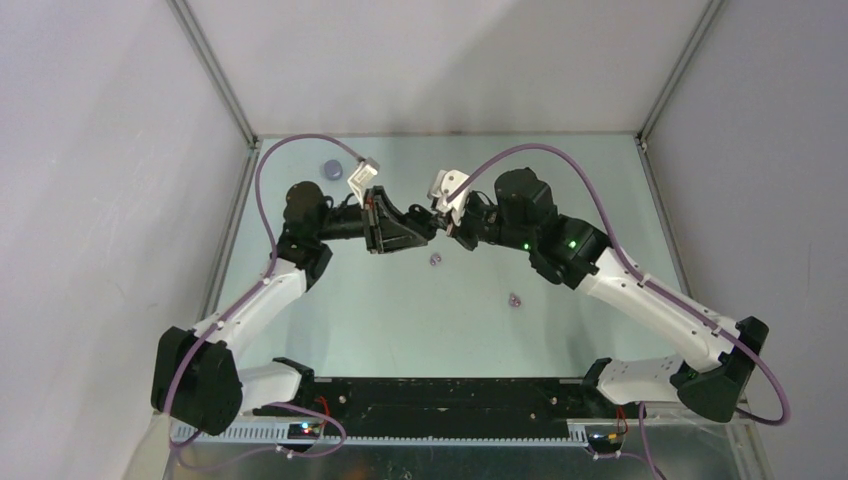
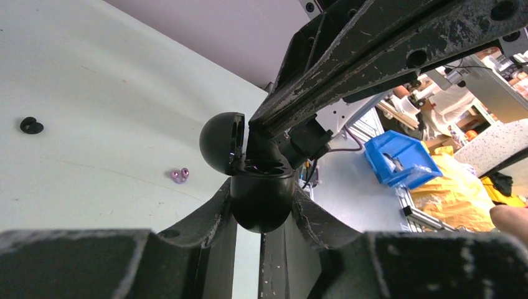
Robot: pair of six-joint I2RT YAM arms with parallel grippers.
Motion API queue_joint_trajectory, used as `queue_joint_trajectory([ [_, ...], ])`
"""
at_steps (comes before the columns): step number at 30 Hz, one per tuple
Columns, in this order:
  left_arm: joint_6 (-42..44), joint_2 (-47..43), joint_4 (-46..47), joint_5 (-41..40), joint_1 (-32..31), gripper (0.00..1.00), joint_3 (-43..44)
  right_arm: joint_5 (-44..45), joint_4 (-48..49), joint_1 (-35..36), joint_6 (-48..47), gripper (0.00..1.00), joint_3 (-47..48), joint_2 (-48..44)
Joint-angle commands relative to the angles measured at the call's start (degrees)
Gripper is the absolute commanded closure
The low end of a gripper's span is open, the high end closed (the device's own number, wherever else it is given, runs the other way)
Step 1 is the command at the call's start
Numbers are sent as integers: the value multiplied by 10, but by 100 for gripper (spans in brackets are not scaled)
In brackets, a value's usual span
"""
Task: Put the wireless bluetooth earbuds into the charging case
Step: Insert the right earbud into the right side groove of the charging case.
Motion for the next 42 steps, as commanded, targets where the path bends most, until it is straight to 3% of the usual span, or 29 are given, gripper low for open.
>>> queue_joint_trajectory([
  [1, -8, -8, 45, -26, 9, 100, 1, -95, -40, -2, 9, 98, -4, -16],
  [13, -9, -11, 46, -27, 12, 100, 1, -179, -67, -21, 20, 98, 8, -17],
  [30, 14, -10, 16, -46, 15, 100, 6, -182, -82, -4, 39, 100, 32, 9],
  [42, 18, -33, 46, -1, 15, 100, -4, -170, -79, -3, 39, 89, 32, 23],
])
